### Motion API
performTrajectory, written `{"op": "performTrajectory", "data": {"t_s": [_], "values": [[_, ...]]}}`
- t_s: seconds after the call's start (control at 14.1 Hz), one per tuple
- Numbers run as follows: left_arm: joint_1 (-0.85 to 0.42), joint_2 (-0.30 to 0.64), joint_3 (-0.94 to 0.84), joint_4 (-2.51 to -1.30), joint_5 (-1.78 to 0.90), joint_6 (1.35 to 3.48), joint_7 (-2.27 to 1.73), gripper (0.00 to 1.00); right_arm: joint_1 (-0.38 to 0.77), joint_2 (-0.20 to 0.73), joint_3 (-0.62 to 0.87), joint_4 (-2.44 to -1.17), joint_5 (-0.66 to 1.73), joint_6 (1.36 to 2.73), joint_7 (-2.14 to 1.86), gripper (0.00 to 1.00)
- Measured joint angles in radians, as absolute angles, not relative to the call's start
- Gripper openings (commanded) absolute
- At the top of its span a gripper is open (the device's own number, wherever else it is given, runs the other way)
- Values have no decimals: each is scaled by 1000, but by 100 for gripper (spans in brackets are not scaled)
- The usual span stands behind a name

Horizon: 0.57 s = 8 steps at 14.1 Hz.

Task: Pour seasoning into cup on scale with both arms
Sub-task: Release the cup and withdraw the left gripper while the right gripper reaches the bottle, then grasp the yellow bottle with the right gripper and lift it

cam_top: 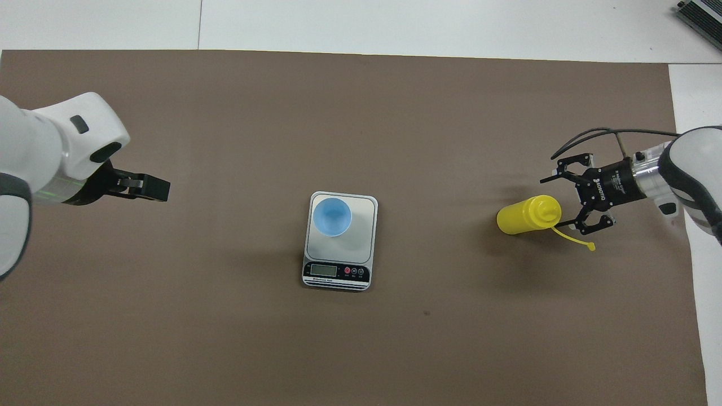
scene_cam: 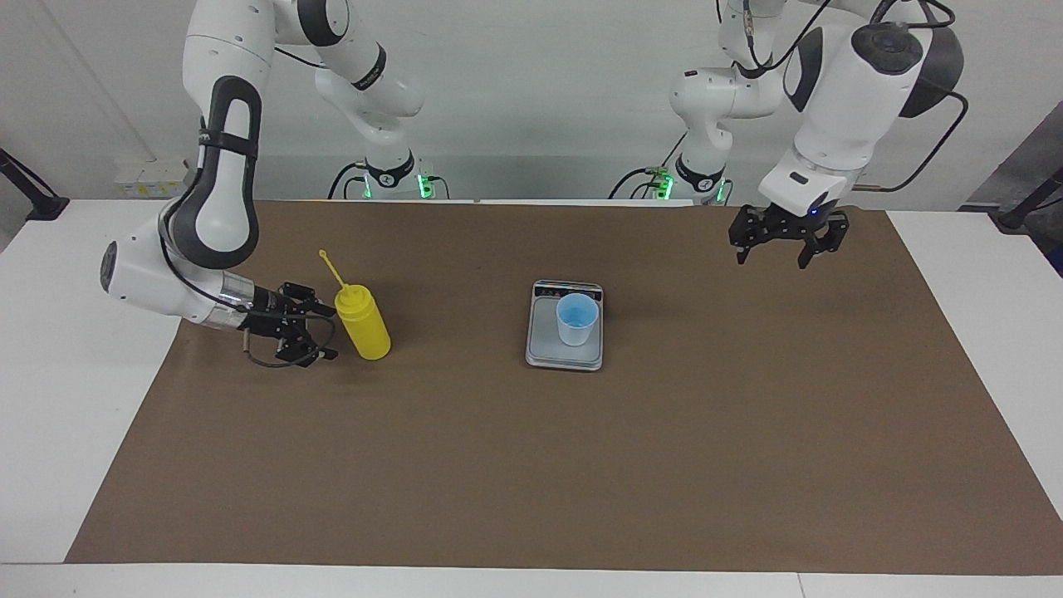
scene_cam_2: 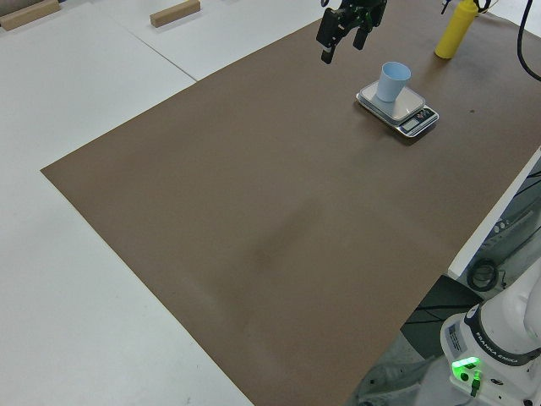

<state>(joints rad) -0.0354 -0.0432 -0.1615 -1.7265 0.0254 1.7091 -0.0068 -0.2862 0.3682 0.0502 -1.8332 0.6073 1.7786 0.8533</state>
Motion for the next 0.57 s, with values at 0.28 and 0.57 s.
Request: {"op": "performTrajectory", "data": {"t_s": [0.28,0.57], "values": [[9,-44,-161,-1600,19,1590,16,100,-282,344,54,-1910,657,1784,843,95],[54,-42,-163,-1589,-14,1578,20,100,-266,318,57,-1955,689,1787,822,37]]}}
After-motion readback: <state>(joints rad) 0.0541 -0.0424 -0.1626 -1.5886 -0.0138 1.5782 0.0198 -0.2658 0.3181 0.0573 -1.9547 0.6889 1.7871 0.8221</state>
